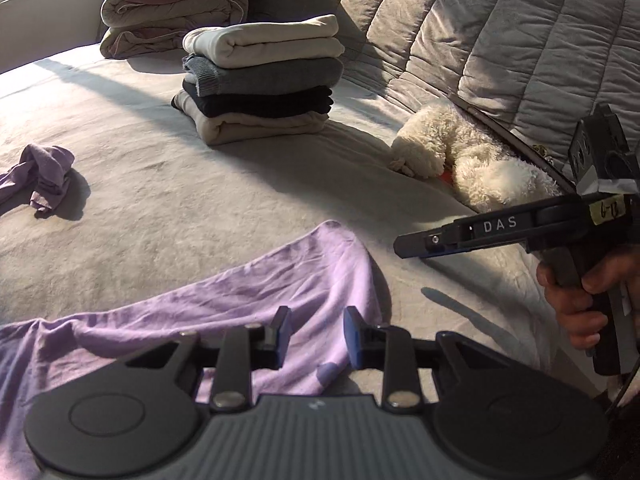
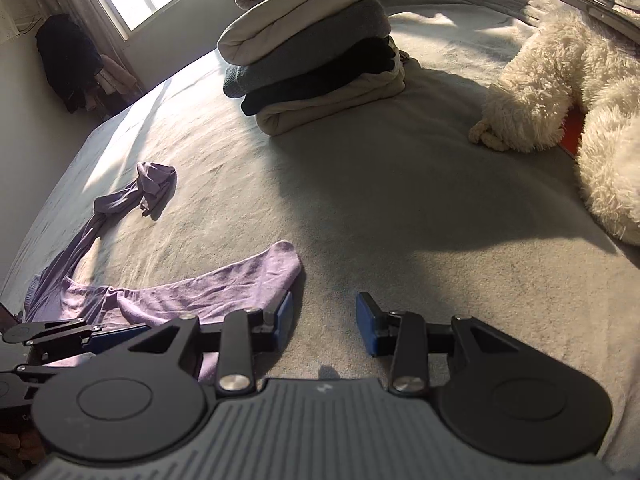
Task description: Fold clothes
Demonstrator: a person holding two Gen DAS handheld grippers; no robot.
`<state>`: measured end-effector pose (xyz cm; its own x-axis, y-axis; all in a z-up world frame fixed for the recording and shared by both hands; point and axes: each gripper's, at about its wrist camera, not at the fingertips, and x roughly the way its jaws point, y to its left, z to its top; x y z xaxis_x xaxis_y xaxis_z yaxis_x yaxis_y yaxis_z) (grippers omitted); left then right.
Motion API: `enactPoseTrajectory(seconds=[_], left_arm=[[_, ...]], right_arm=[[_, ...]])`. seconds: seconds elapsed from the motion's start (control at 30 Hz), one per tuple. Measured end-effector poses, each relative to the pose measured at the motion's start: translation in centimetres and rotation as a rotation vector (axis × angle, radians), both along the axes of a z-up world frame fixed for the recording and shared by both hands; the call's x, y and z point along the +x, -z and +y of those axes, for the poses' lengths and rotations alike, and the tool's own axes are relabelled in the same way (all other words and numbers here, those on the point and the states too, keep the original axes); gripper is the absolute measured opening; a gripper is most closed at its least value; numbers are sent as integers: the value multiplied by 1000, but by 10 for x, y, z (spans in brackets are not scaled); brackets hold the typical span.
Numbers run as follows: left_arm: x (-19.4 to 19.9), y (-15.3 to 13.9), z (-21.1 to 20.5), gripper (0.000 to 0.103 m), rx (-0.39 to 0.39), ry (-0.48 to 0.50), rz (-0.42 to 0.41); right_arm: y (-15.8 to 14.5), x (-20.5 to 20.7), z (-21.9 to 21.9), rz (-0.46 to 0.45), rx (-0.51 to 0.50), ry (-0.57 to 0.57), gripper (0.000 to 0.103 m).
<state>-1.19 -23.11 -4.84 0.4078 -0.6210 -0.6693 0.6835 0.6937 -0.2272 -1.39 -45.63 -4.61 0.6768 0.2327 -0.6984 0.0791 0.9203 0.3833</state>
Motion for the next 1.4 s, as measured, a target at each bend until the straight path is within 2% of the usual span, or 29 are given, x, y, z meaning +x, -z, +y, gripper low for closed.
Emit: enactPoseTrajectory(seconds=[0.23, 0.3, 0.33, 0.5, 0.6, 0.77, 1.03, 1.1, 1.17, 1.33, 1.4], left_arm=[[1, 11, -53, 29, 54, 11, -31], [6, 13, -54, 14, 61, -24, -38], [9, 14, -50, 2, 47, -42, -27], [34, 18, -10, 2, -114, -172, 138], [43, 24, 8, 2, -151, -223, 218], [51, 25, 22, 3, -116, -228, 206], [64, 22, 30, 6, -106, -208, 182], [66, 22, 30, 7, -105, -201, 178], [69, 21, 28, 10, -97, -183, 168], [76, 14, 17, 28, -62, -107, 113], [81, 13, 11, 30, -44, -76, 99]], right_arm=[[1, -5, -16, 2, 55, 7, 40], [0, -5, -17, -3, 57, -1, 40], [-1, -5, -17, -6, 58, -4, 40], [2, -3, -11, 5, 90, -29, 40], [6, 1, -5, 20, 129, -47, 40], [12, 8, 10, 36, 172, -84, 40], [15, 22, 40, -2, 107, -144, 40], [19, 25, 44, 2, 84, -154, 31], [22, 27, 48, 6, 62, -164, 2], [13, 15, 44, -2, 58, -172, 1], [5, 5, 38, -7, 55, -161, 1]])
